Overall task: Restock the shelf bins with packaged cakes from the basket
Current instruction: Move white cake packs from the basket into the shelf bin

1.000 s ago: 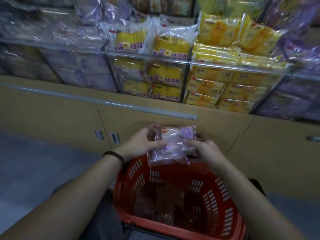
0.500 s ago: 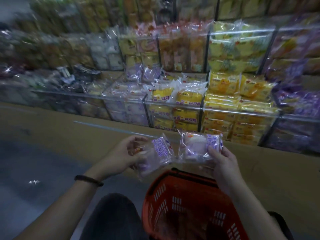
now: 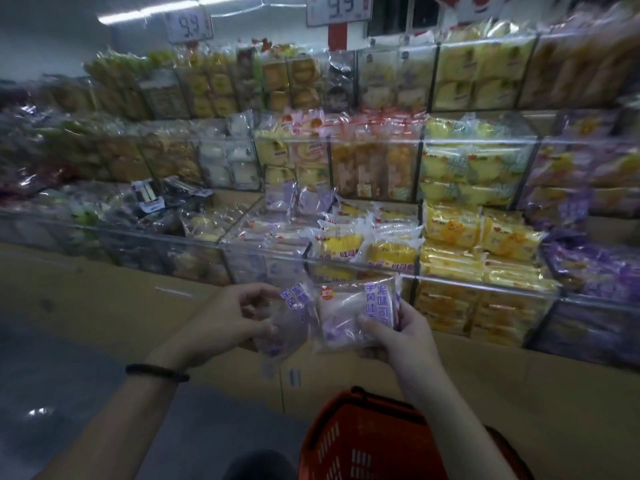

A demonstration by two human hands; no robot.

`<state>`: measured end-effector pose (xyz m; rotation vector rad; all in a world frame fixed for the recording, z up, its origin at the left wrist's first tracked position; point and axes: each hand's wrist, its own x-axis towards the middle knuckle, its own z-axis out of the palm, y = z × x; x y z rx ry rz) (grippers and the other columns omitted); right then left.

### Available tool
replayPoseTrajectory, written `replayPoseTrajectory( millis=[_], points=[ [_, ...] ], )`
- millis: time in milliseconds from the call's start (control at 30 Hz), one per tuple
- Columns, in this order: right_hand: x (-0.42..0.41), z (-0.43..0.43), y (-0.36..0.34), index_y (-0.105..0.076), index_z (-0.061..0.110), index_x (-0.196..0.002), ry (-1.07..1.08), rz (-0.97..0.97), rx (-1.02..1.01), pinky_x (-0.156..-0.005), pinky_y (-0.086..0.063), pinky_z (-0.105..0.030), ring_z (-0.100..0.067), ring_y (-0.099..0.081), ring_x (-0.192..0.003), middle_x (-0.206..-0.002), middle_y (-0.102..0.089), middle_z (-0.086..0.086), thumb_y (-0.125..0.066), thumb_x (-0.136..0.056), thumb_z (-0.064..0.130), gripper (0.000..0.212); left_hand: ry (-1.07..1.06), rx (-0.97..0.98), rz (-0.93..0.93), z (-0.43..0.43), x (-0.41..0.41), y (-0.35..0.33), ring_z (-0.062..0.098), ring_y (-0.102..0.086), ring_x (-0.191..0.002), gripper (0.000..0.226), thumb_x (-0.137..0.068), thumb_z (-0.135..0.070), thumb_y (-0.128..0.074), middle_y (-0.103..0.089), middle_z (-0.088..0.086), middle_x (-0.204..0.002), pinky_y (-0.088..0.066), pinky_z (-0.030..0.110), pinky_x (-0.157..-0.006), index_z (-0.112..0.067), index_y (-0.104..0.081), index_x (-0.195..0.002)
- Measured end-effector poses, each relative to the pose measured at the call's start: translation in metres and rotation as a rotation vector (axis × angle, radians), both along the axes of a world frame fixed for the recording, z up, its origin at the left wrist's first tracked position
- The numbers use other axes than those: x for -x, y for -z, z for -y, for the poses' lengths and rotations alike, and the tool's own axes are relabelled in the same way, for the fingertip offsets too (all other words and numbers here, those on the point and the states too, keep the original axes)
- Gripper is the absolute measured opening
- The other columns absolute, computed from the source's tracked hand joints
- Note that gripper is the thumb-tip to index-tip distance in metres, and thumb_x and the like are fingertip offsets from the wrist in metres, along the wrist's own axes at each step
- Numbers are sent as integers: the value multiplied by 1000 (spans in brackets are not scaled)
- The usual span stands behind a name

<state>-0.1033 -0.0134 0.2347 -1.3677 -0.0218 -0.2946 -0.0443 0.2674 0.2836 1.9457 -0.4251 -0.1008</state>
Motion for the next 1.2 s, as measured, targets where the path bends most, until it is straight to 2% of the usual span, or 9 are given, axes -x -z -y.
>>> replayPoseTrajectory(
  millis=[167, 333, 433, 567, 733, 833, 1000, 1067, 1200],
  points=[
    [-33, -10, -35, -72, 21, -118, -1, 55, 129, -73, -66, -48, -38, -75, -90, -99, -79, -11, -81, -89, 11, 32, 56, -36, -27, 8, -14, -43, 6, -75, -81, 43, -76, -27, -91, -77, -21, -92, -67, 49, -71, -51, -74, -107],
    [-71, -17, -62, -71, 22, -117, 10, 96, 189, -75, -65, -41, -25, -78, -89, -100, -80, -3, -82, -88, 15, 32, -143, -103, 171, 20, -58, -69, 10, -71, -79, 25, -71, -53, -90, -76, -9, -89, -57, 28, -63, -44, -78, -91],
    [-97, -13, -77, -73, 19, -113, 44, 108, 249, -76, -65, -38, -24, -78, -91, -97, -80, -3, -82, -88, 9, 28, -106, -241, 258, 22, -87, -88, 6, -57, -61, 44, -69, -63, -87, -67, 0, -70, -43, 21, -56, -27, -84, -94],
    [-132, -11, -93, -74, 23, -104, 95, 126, 431, -76, -65, -46, -16, -78, -83, -90, -80, 3, -85, -87, 23, 20, -102, -431, 351, 21, -136, -113, 16, -71, -89, 56, -65, -75, -85, -78, 0, -91, -55, 39, -82, -29, -84, -96],
    [-161, -17, -120, -65, 33, -86, 156, 135, 688, -58, -48, -18, 8, -63, -63, -72, -69, 29, -86, -84, 40, 22, -82, -522, 406, 20, -187, -148, 20, -68, -79, 16, -77, -58, -87, -69, -7, -77, -49, 34, -69, -64, -72, -73],
    [-181, -24, -131, -62, 36, -90, 246, 161, 823, -61, -47, -22, 1, -60, -64, -74, -67, 15, -83, -82, 55, 30, -144, -598, 439, 21, -218, -160, 15, -59, -70, 11, -80, -57, -85, -66, 2, -76, -41, 31, -63, -49, -78, -81],
    [-198, -18, -123, -54, 33, -132, 493, 169, 1227, -95, -53, -37, -13, -54, -118, -125, -61, 12, -57, -94, 64, 49, -245, -632, 480, 26, -274, -170, 17, -59, -71, 26, -86, -48, -82, -60, -1, -73, -38, 29, -59, -26, -71, -79],
    [-199, -7, -119, -55, 30, -132, 588, 116, 1423, -100, -50, -38, -20, -52, -122, -130, -60, 7, -52, -96, 58, 46, -287, -654, 512, 30, -294, -170, 11, -59, -72, 18, -89, -48, -79, -61, -8, -75, -38, 27, -59, -32, -76, -96],
    [-206, 13, -108, -53, 32, -126, 549, -48, 1562, -97, -48, -37, -22, -52, -118, -129, -59, 4, -44, -99, 57, 38, -357, -634, 507, 40, -338, -154, 14, -66, -96, 46, -89, -56, -75, -72, -5, -105, -52, 31, -81, -41, -72, -132]
  ],
)
